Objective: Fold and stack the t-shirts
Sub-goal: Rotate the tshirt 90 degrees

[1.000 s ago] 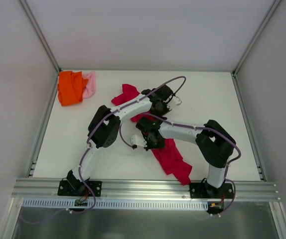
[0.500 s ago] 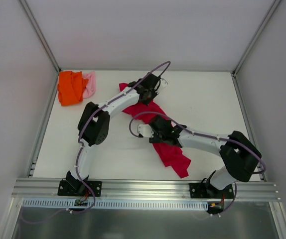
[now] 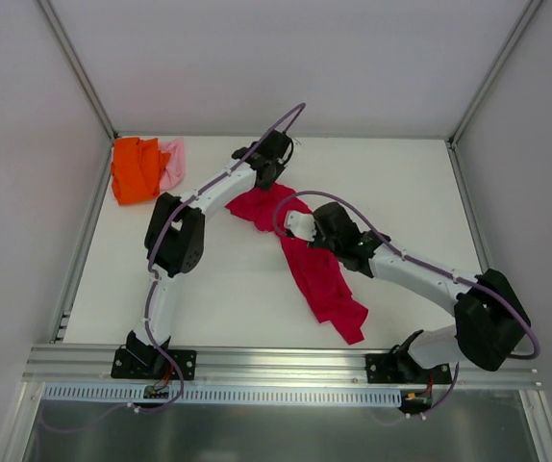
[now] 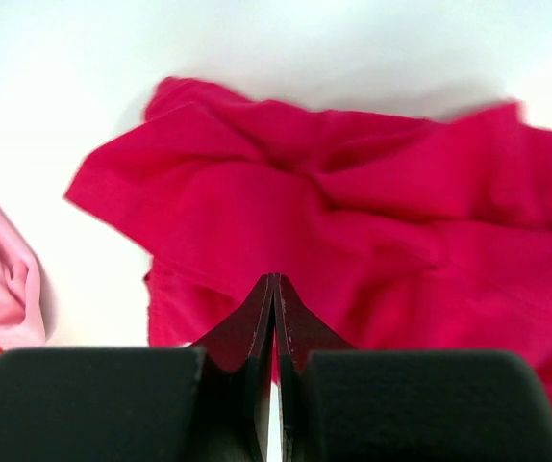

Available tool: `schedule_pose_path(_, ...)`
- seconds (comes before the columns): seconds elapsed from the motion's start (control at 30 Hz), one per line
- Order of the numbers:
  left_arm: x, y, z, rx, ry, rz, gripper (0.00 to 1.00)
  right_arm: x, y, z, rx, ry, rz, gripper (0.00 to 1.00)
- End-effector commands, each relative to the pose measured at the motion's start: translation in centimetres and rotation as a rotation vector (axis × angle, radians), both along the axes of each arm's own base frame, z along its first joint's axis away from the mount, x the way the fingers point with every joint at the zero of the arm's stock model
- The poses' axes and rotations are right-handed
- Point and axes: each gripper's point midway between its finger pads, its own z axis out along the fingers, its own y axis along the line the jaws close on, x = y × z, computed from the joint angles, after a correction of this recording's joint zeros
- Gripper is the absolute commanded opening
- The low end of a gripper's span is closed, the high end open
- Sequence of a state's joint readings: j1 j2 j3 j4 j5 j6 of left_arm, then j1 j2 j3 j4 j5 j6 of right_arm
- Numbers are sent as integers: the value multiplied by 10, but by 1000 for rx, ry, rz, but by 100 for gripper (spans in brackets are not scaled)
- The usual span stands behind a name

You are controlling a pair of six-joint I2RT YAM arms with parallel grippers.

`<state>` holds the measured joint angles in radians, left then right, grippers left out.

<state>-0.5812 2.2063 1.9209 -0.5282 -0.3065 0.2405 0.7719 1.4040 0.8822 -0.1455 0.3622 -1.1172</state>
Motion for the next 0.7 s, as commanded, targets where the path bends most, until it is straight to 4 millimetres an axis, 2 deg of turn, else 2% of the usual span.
schedule_pose_path(0.0,14,32,1,11,17,151,0,5,-23,16,64,-34,-83,22)
schedule_pose_path(0.13,8,39,-14,33,65,159,0,7,-46,19,102,-7,-135,19)
schedule_pose_path(0.2,-2,39,-21,36,117,162,0,6,-51,17,106,30,-145,15)
schedule_pose_path(0.33,-13,46,-38,55,182,181,0,-10,-58,0,78,183,-140,6)
schedule_pose_path(0.4,-15,47,-44,50,206,180,0,-20,-55,-8,77,258,-112,5)
schedule_pose_path(0.43,-16,46,-51,52,226,178,0,-31,-57,-21,45,338,-111,4)
schedule_pose_path(0.5,-18,47,-60,63,257,175,0,-39,-50,-25,44,425,-91,5)
schedule_pose_path(0.57,-17,50,-71,80,273,174,0,-57,-57,-43,-43,573,-92,3)
schedule_pose_path(0.67,-13,53,-80,77,300,177,0,-64,-57,-61,-97,678,-84,1)
